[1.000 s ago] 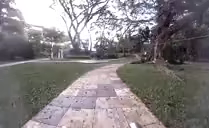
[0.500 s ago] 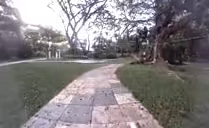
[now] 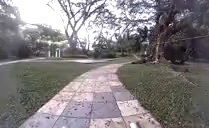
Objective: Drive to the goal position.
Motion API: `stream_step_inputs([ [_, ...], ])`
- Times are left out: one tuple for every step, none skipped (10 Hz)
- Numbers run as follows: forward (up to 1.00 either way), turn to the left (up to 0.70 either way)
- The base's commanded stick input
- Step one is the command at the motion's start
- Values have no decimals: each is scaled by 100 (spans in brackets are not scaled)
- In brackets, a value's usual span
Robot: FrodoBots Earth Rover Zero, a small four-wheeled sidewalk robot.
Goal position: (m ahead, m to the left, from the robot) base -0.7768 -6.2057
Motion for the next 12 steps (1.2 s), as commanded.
stream_step_inputs([
  [70, 1],
  [70, 1],
  [70, 1],
  [70, 1],
  [70, 1],
  [70, 1],
  [70, 1],
  [70, 1],
  [70, 1],
  [70, 1],
  [70, -4],
  [70, -11],
])
